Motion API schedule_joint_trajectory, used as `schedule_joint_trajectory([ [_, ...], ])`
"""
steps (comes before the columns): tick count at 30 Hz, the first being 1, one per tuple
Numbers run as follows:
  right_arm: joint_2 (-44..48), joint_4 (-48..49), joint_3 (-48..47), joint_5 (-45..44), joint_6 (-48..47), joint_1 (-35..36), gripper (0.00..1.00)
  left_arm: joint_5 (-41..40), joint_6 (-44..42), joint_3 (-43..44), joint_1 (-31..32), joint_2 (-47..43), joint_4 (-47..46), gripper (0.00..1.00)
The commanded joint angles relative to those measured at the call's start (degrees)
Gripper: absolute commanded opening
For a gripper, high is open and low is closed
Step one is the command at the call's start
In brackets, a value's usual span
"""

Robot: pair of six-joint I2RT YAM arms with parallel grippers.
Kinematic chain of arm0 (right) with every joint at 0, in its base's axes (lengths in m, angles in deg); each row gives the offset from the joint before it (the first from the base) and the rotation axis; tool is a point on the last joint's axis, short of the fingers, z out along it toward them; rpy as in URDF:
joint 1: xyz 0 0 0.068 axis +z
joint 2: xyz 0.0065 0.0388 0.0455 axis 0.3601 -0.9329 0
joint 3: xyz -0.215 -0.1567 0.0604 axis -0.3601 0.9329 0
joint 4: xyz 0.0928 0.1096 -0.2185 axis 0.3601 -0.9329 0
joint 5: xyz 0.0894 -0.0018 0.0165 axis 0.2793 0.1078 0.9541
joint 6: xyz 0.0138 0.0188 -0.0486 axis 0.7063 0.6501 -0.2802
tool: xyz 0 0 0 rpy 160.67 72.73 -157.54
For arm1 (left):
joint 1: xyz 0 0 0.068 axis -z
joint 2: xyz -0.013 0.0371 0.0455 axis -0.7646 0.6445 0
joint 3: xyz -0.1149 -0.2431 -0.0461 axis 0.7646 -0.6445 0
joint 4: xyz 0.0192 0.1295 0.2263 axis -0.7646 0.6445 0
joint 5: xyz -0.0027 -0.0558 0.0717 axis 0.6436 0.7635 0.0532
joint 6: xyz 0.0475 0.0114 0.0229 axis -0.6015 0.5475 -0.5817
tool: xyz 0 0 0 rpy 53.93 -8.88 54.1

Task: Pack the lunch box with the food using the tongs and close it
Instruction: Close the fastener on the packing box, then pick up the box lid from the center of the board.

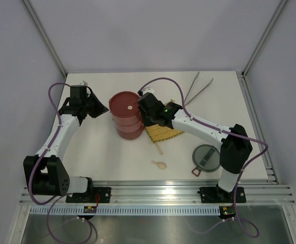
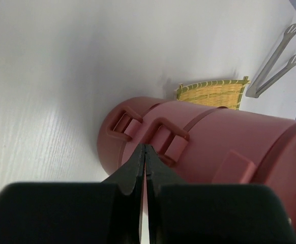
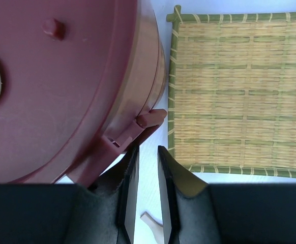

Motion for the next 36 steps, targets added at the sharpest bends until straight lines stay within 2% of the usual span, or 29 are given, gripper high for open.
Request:
schedule_joint_trajectory([
  [1, -0.55, 4.8, -2.21, 2.42, -0.68, -0.55, 0.28, 0.78, -2.26, -0.46, -1.68, -2.68, 2.8, 0.02],
  [3, 0.06, 4.54, -1.51, 1.89, -0.42, -0.55, 0.27, -0.09, -3.14, 0.16, -1.86, -2.41, 5.0, 0.02],
  [9, 9.98, 3.49, 4.2, -3.63, 1.69, -0.55, 0.29, -3.34, -3.58, -0.28, -3.53, -6.62, 6.59, 0.02],
  [12, 17.01, -2.56, 7.71, -10.83, 4.23, -0.81, 0.36, -7.02, -5.15, 2.17, -3.53, -9.43, 9.13, 0.02],
  [14, 22.89, -9.68, 10.87, -15.48, 9.4, -1.43, 0.39, -9.14, -5.86, 3.32, -3.53, -12.86, 10.19, 0.03],
  [17, 31.07, -19.44, 16.84, -15.78, 20.99, -5.11, 0.64, -10.73, -6.83, 3.93, -3.53, -16.65, 11.32, 0.04],
  [18, 35.01, -22.16, 19.9, -15.16, 24.94, -6.17, 0.75, -9.6, -7.1, 5.07, -3.53, -16.65, 11.77, 0.04],
  [20, 38.8, -27.97, 23.26, -14.02, 35.58, -7.41, 0.8, -8.1, -7.19, 5.52, -3.53, -16.47, 12.47, 0.05],
  [22, 43.56, -32.88, 27.92, -13.4, 46.79, -7.58, 0.82, -6.34, -7.27, 4.91, -3.53, -16.74, 12.39, 0.05],
  [25, 47.61, -37.36, 33.37, -13.4, 58.32, -7.58, 0.84, -4.23, -7.19, 4.2, -3.53, -16.91, 11.95, 0.05],
  [28, 48.84, -40.71, 36.54, -14.88, 65.81, -7.58, 0.85, -3.88, -7.45, 3.68, -3.18, -16.91, 11.6, 0.05],
  [32, 47.53, -39.86, 39.27, -17.97, 68.49, -7.84, 0.88, -3.35, -7.71, 2.89, -2.83, -17.26, 11.51, 0.06],
  [35, 45.86, -33.1, 41.9, -16.05, 62.27, -10.56, 0.84, -3.17, -8.06, 2.45, -2.83, -17.44, 11.69, 0.07],
  [36, 45.07, -31.08, 43.3, -14.91, 59.98, -14.4, 0.82, -3.17, -8.15, 2.44, -2.83, -17.44, 11.86, 0.07],
])
